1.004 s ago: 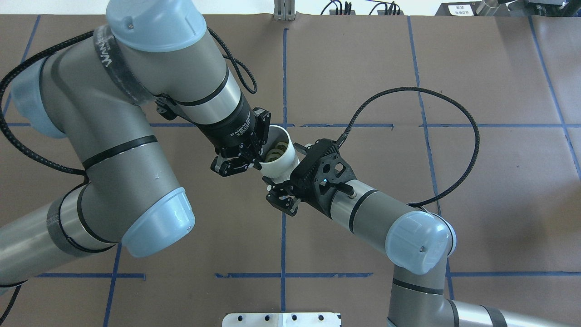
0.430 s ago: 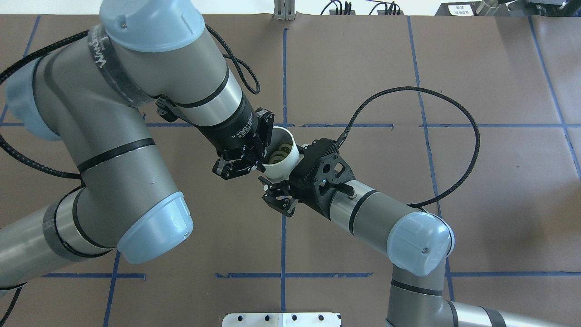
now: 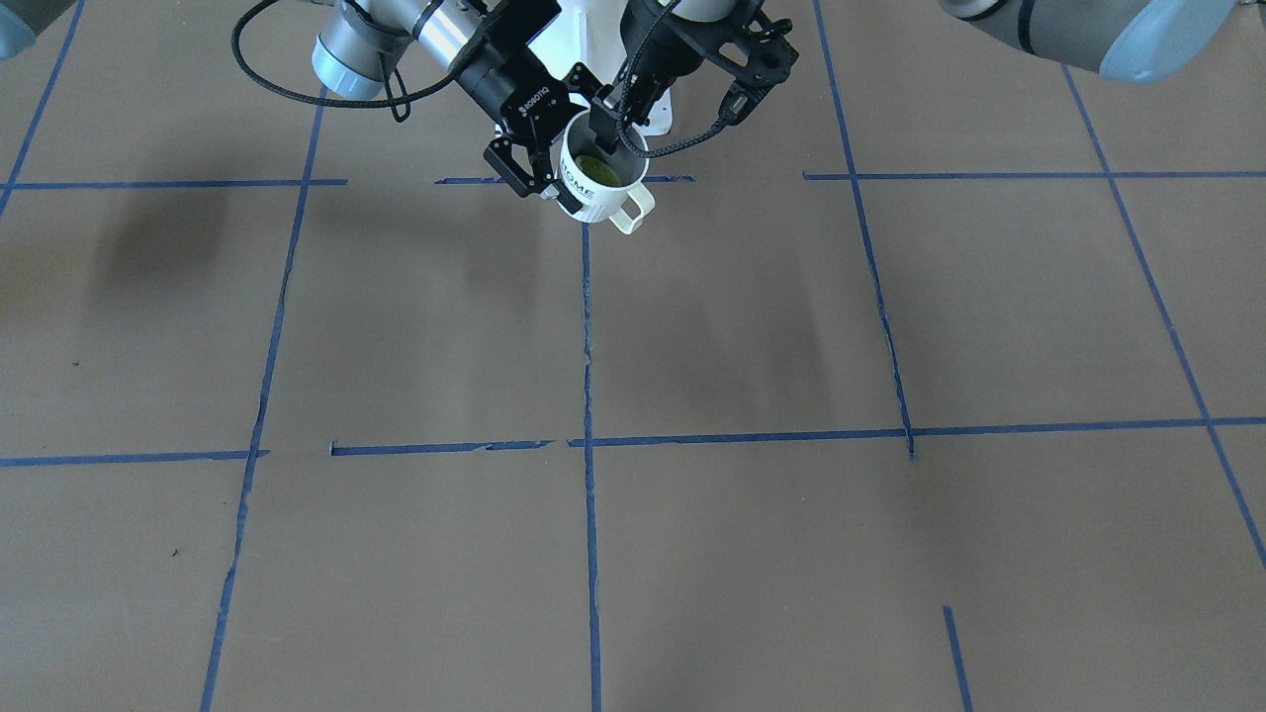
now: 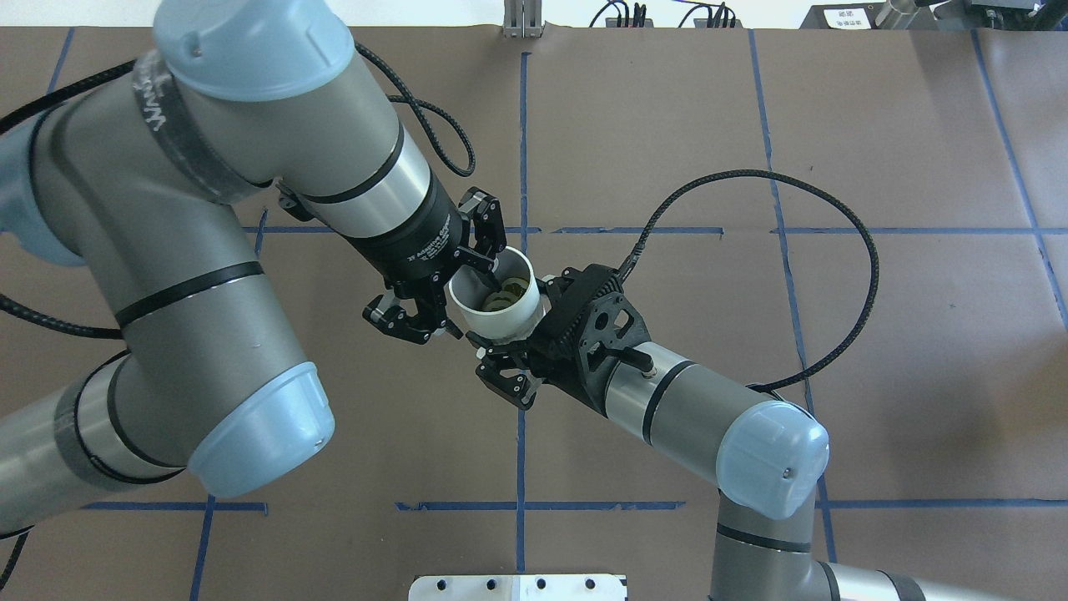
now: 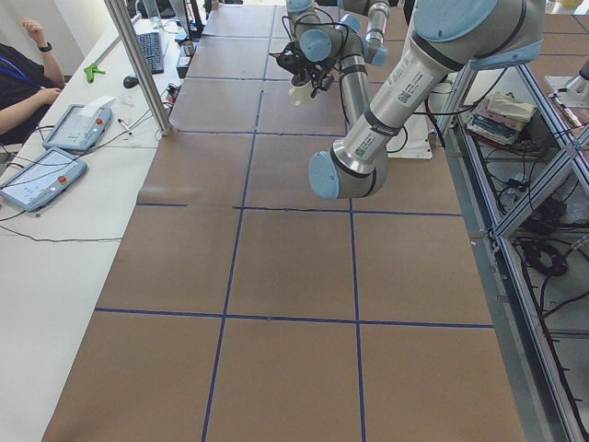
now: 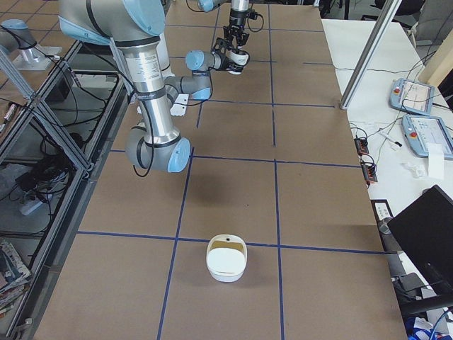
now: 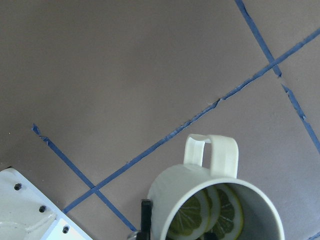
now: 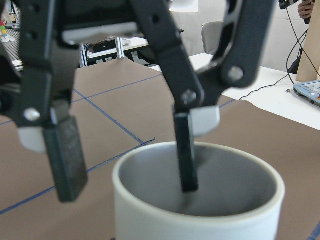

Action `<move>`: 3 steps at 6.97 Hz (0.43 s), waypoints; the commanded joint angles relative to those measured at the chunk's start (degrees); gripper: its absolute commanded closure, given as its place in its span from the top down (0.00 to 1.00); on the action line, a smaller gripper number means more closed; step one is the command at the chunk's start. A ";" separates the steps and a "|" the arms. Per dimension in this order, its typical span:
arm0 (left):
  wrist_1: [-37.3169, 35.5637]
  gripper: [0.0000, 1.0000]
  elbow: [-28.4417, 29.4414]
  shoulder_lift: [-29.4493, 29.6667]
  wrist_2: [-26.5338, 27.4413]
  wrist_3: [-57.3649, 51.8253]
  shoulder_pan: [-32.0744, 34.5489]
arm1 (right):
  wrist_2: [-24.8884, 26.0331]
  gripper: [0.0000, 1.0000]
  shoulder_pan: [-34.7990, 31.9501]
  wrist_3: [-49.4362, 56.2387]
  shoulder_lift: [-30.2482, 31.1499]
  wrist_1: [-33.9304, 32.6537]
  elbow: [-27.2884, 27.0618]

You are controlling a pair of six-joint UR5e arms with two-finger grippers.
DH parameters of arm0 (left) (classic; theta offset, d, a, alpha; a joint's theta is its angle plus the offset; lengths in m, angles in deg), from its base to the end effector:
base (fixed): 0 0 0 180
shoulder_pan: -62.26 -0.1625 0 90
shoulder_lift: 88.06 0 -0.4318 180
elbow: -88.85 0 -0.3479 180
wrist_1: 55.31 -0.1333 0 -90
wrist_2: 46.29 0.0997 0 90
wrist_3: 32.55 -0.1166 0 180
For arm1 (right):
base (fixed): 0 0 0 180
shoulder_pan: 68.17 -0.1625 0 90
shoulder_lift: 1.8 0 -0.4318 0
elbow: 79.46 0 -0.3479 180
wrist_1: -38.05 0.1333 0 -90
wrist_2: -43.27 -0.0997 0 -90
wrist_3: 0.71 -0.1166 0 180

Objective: Left arm hands cup to right arm to dump lemon

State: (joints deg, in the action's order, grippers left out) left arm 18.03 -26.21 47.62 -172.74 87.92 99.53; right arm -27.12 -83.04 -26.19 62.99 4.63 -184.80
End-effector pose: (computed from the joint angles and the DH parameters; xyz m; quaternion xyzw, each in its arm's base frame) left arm 0.4054 -0.3889 0.1100 -0.2525 0.4476 -0.3534 0.7817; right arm -0.4824 -0.3065 0.2144 0.5586 -0.4965 -0.1579 0.6454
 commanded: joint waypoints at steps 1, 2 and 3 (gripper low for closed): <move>-0.91 1.00 -5.07 -2.34 -0.02 -1.29 3.04 | -0.01 0.33 0.10 0.08 0.25 0.11 0.13; -1.53 1.00 -6.13 -4.09 -0.89 -3.38 5.16 | 0.08 0.33 0.02 0.08 0.34 0.11 0.13; -2.66 1.00 -7.62 -7.50 -1.68 -8.53 5.26 | 0.08 0.35 -0.16 0.08 0.34 0.02 0.13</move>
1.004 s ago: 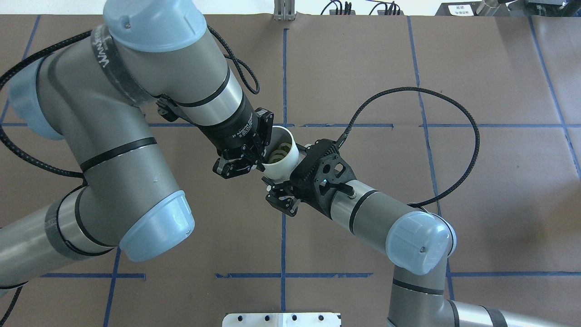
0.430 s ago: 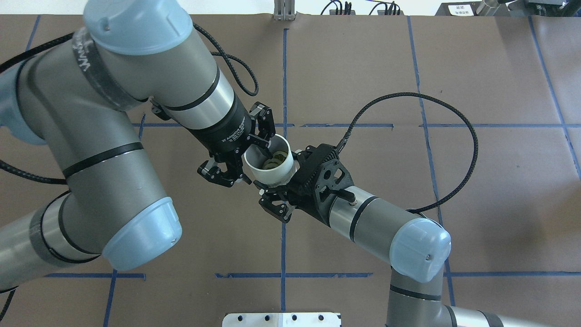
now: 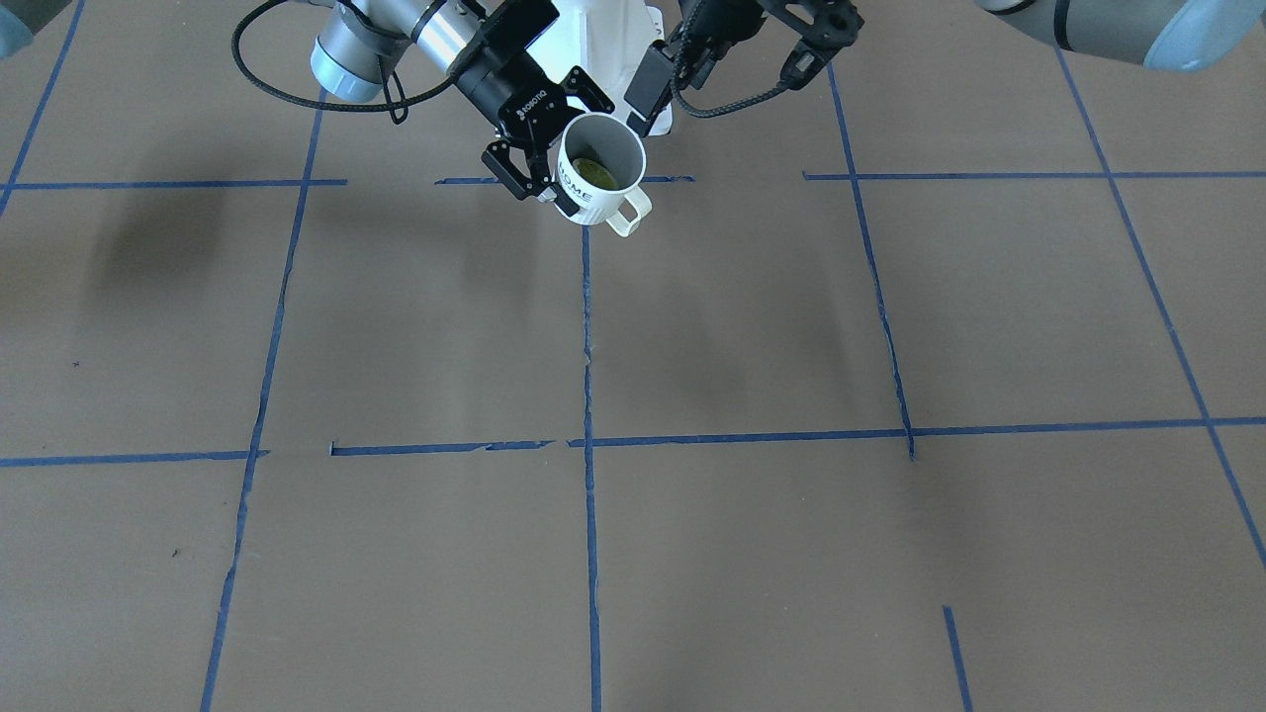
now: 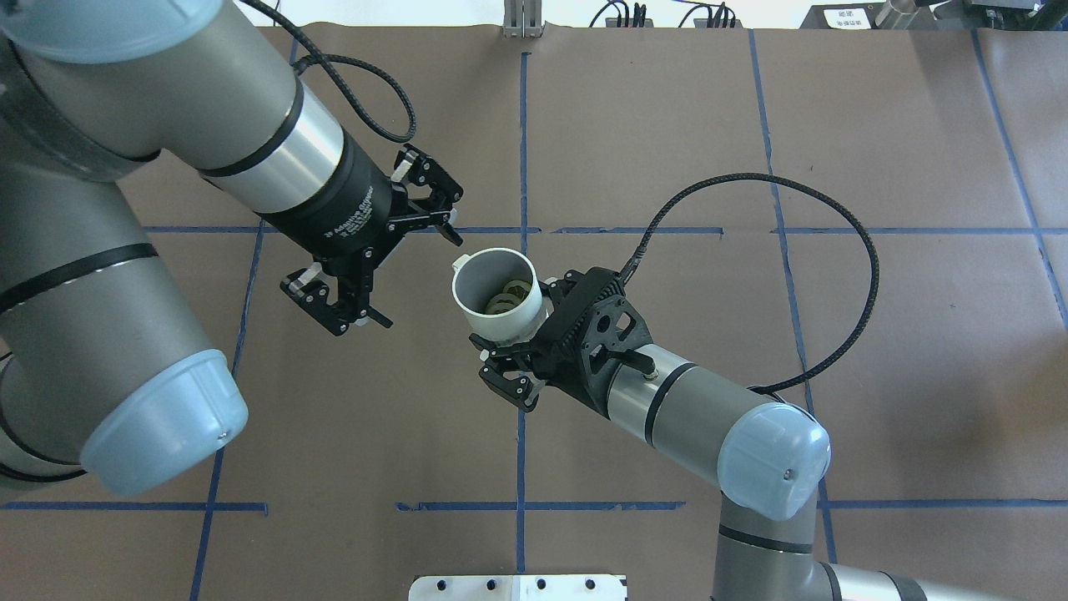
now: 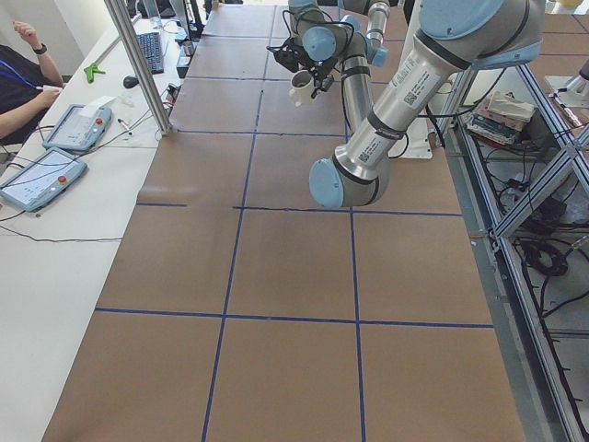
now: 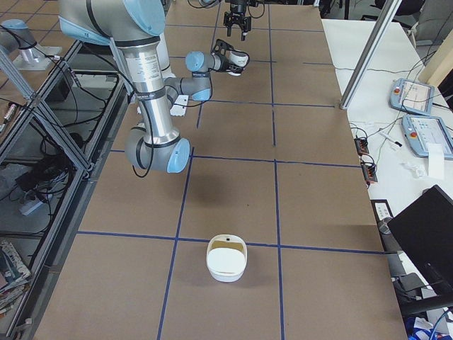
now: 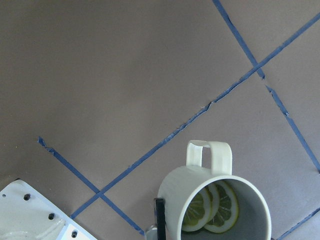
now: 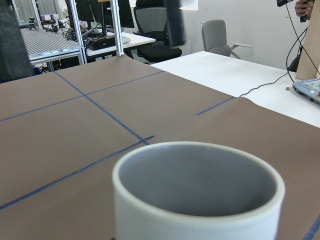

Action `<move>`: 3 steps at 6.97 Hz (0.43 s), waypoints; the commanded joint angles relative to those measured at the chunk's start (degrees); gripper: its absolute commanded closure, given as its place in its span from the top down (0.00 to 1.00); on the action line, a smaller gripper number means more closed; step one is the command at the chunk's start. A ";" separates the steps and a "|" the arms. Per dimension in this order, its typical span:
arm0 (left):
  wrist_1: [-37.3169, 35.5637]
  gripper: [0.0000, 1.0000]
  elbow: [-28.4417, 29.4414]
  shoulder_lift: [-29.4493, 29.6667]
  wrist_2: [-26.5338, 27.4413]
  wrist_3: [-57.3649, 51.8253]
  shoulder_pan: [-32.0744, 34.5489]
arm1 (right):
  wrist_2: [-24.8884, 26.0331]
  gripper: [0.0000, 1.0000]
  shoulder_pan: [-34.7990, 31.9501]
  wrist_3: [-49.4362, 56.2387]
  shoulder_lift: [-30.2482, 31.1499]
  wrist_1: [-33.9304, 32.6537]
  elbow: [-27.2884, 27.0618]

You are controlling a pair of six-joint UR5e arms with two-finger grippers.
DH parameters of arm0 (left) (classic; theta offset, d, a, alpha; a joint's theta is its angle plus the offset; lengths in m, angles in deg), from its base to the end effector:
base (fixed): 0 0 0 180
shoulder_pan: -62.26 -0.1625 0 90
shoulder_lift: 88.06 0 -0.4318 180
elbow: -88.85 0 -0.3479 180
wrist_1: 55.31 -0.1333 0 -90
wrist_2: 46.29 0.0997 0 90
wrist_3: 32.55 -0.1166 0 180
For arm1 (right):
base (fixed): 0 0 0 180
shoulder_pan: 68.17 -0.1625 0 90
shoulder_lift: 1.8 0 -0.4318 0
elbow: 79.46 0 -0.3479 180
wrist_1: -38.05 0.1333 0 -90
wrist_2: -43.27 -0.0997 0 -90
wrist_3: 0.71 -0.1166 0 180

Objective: Left arm hands cup to right arm to dump lemon

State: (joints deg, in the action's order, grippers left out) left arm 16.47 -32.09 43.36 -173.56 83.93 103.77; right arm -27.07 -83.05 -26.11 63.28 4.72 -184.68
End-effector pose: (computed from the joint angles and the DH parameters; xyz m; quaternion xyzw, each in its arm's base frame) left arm 0.3514 -0.3947 0.1283 -0.2257 0.4647 -0.3512 0.7809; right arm -0.4825 -0.3067 0.2178 0.5582 -0.4942 -0.1591 0.6472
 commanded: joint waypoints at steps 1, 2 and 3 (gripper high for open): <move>-1.21 1.00 -1.50 -6.32 -0.87 -10.51 1.03 | 0.03 0.38 -0.33 0.01 0.13 -0.24 0.01; -1.38 1.00 -1.41 -10.18 -0.35 -18.14 0.94 | -0.06 0.37 -1.20 0.01 0.13 -0.50 0.10; -1.65 1.00 -1.50 -12.83 0.00 -26.49 0.68 | -0.06 0.34 -2.25 0.01 1.00 -0.59 0.10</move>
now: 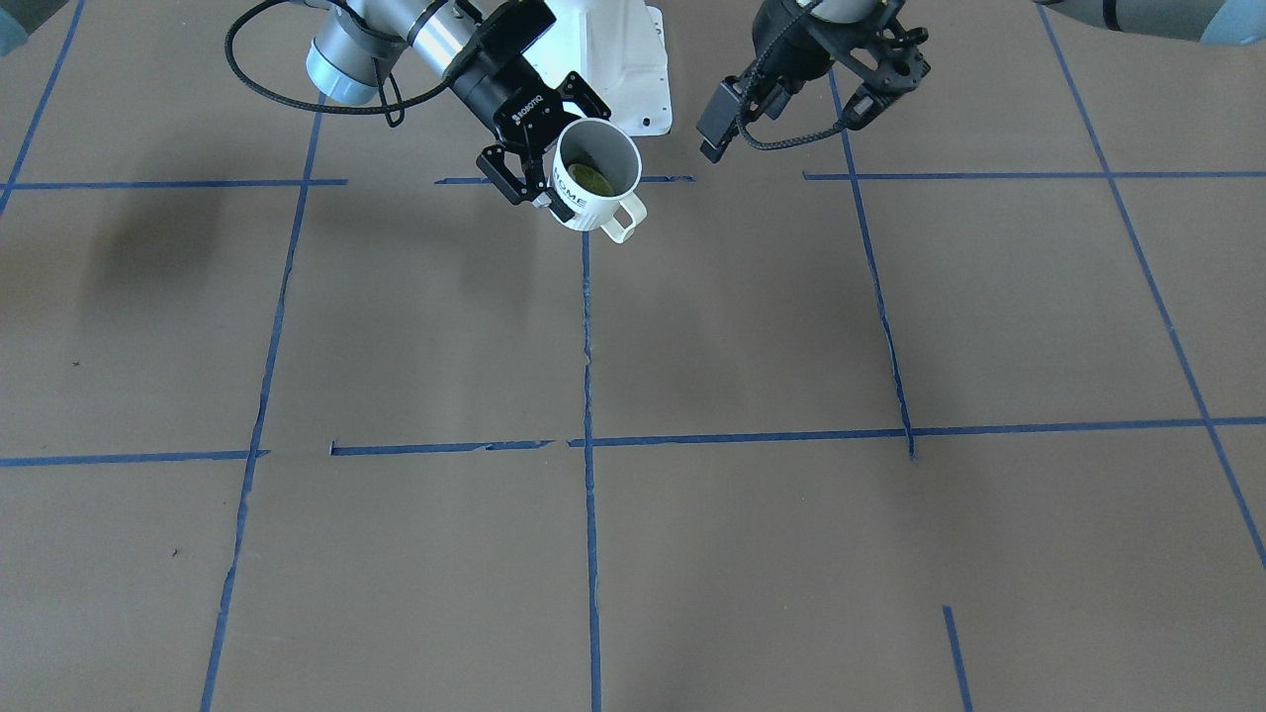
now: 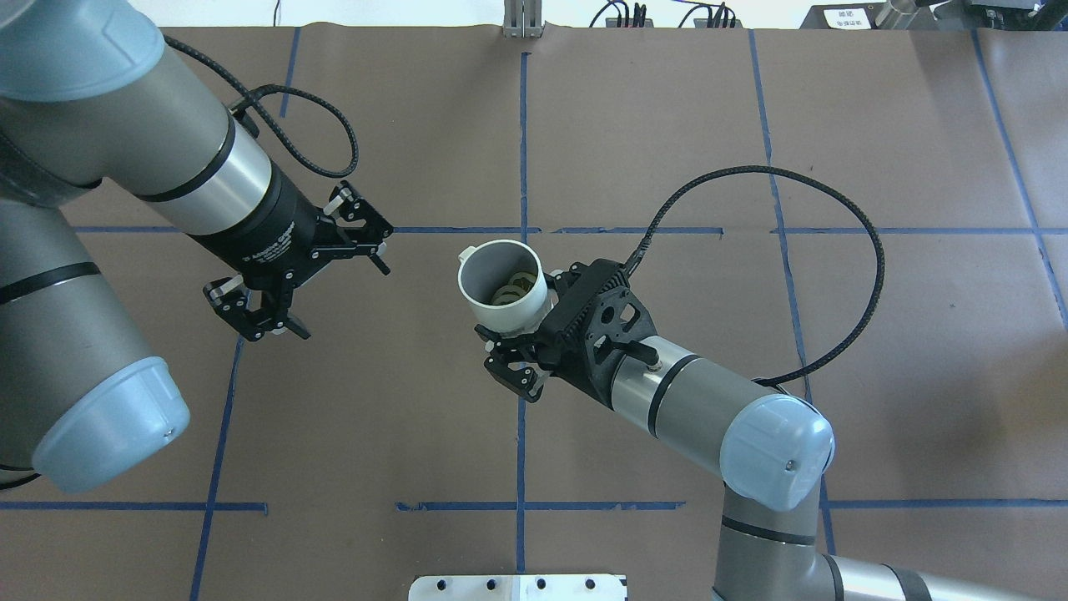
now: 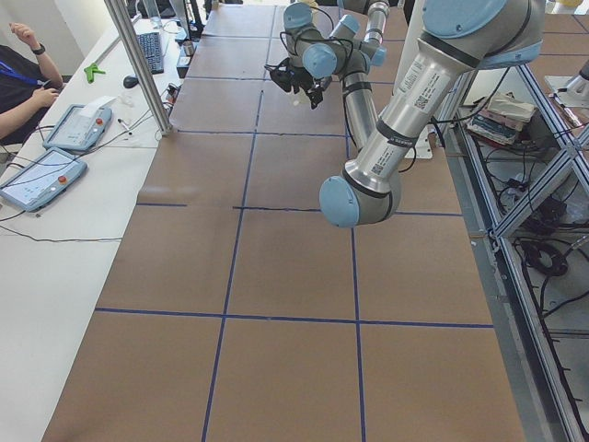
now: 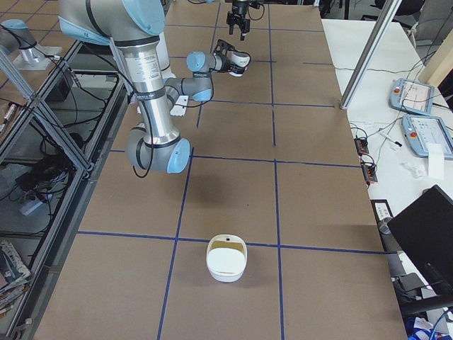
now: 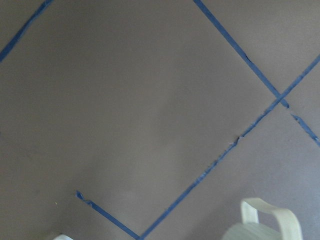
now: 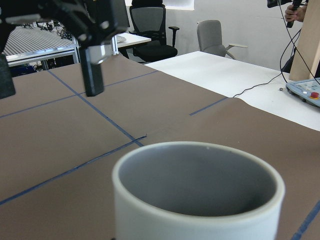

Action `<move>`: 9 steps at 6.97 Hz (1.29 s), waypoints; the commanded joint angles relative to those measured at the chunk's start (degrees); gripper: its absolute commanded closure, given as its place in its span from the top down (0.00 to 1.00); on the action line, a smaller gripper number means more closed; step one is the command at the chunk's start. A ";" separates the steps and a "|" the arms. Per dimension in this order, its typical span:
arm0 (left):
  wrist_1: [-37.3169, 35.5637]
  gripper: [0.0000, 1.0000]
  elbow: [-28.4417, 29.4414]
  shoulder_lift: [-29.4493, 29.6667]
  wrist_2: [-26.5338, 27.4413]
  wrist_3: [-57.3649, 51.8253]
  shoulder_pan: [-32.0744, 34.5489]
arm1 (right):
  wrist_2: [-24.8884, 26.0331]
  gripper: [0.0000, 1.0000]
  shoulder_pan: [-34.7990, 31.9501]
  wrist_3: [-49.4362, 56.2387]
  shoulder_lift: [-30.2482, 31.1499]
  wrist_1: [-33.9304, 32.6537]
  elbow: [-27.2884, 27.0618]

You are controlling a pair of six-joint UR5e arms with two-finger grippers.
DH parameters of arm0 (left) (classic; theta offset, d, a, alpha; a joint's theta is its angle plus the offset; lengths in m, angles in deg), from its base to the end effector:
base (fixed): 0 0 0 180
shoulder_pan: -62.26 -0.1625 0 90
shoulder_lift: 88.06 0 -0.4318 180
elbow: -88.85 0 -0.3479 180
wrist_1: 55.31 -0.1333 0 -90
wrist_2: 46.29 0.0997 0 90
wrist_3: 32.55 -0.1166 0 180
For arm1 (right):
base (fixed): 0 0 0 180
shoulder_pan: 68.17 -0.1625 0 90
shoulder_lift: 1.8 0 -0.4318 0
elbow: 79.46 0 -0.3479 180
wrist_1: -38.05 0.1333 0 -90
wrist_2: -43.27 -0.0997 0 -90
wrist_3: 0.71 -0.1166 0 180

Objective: Left arm hands cup to right arm to dump lemon

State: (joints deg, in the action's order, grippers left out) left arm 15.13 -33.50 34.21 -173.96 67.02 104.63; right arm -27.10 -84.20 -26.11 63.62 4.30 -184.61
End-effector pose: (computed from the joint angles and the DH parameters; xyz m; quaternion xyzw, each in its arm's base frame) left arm 0.3390 -0.3932 0.2079 -0.1837 0.4321 -0.2716 0.8401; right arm -0.4772 -0.3165 0.2222 0.5607 -0.4845 -0.1558 0.6532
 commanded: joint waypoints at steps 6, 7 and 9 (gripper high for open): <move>-5.49 1.00 -1.75 -15.04 6.29 -48.24 1.04 | -0.03 0.46 -12.71 -8.29 18.65 2.62 -1.98; -5.41 1.00 -1.84 -15.13 6.73 -47.64 1.22 | -0.03 0.48 -13.93 -8.78 26.18 13.17 -2.00; -2.27 1.00 -3.94 -13.73 10.33 -45.72 0.88 | -0.03 0.45 -14.91 -9.05 37.82 23.62 -1.99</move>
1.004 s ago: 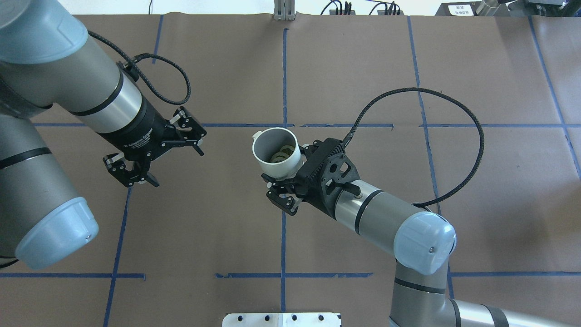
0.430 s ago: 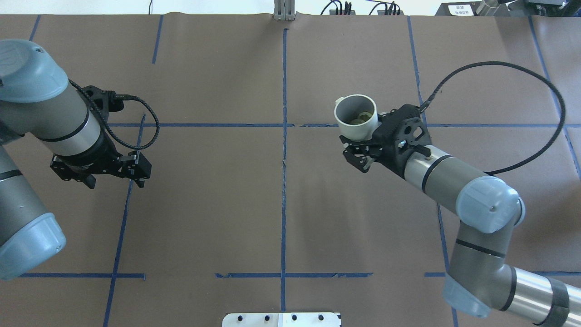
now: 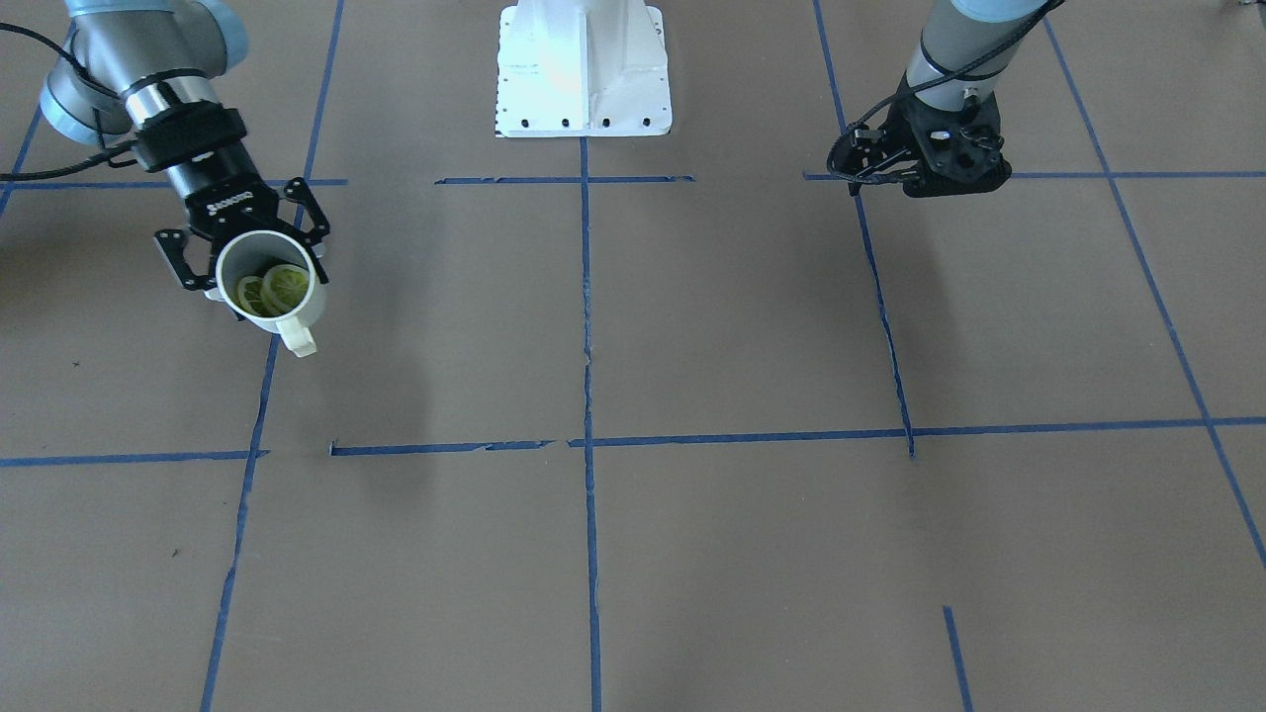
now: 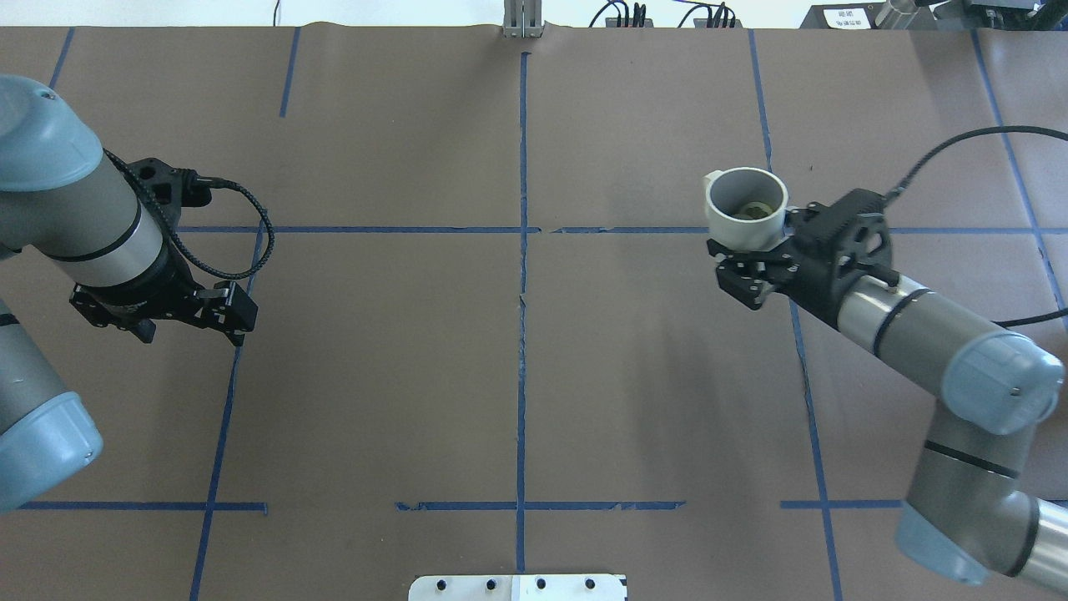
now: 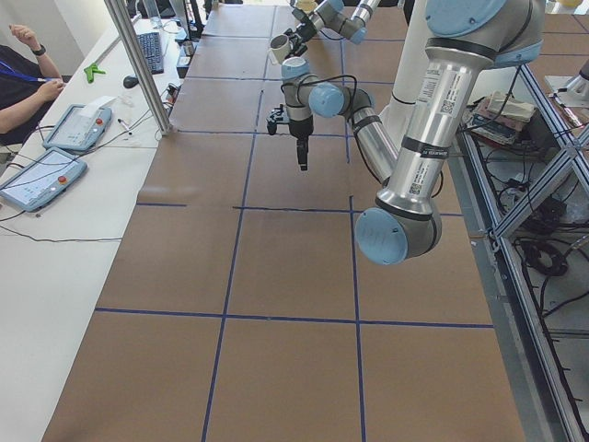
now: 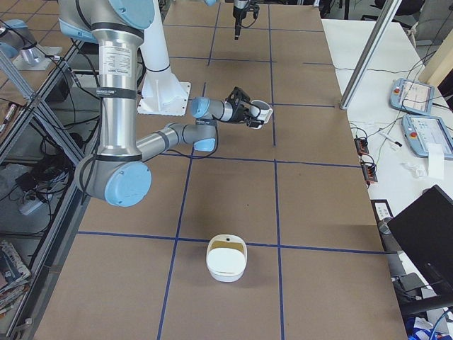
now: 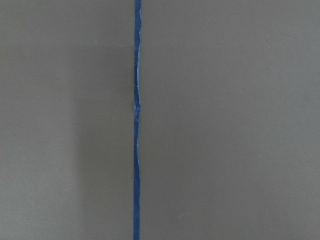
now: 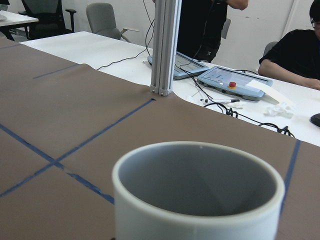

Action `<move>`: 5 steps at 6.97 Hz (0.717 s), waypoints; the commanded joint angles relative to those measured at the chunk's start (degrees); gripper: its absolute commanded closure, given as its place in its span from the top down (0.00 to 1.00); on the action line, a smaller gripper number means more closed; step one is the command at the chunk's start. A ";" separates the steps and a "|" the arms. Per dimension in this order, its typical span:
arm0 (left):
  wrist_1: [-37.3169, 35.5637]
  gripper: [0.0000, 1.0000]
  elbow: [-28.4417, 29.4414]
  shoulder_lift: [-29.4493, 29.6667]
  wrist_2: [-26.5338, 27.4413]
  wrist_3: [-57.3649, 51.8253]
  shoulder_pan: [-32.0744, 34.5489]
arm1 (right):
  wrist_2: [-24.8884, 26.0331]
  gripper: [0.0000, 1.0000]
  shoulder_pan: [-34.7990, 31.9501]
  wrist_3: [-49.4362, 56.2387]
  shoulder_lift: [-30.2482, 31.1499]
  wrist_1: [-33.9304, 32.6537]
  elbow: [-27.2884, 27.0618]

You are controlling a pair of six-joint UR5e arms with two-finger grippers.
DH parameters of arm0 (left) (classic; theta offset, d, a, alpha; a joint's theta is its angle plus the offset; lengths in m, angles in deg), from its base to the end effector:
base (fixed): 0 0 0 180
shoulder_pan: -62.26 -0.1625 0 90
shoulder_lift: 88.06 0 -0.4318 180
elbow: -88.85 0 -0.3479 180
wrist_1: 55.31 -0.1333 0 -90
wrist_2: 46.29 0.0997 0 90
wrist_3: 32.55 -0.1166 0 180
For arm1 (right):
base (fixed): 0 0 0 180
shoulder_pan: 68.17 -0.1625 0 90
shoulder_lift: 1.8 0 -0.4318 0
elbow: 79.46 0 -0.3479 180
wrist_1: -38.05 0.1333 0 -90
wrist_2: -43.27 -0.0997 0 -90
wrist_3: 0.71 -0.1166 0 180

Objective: Left arm hands cup to right arm to dump lemon

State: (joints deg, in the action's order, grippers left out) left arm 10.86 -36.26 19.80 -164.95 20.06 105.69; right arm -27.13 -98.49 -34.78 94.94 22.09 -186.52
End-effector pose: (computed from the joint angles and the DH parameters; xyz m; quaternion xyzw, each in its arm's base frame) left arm 0.2946 -0.3854 0.3366 -0.0244 0.3409 0.0128 0.9397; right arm -0.2675 -0.3562 0.4406 0.5444 -0.3967 -0.0504 0.7374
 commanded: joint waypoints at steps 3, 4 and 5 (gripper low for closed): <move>7.92 1.00 -0.06 1.92 1.32 5.92 -0.98 | 0.17 0.49 -0.71 -11.48 16.71 24.85 4.71; 8.09 1.00 0.90 2.01 1.32 5.92 -1.07 | 0.35 0.47 -0.71 -14.50 19.25 36.33 11.97; 8.09 1.00 1.17 2.36 1.32 6.18 -1.33 | 0.44 0.44 -0.79 -14.62 19.88 47.23 20.22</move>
State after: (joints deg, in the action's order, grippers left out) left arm 18.80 -35.65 21.84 -163.62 25.96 104.63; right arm -26.83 -99.22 -47.58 113.20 56.48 -175.18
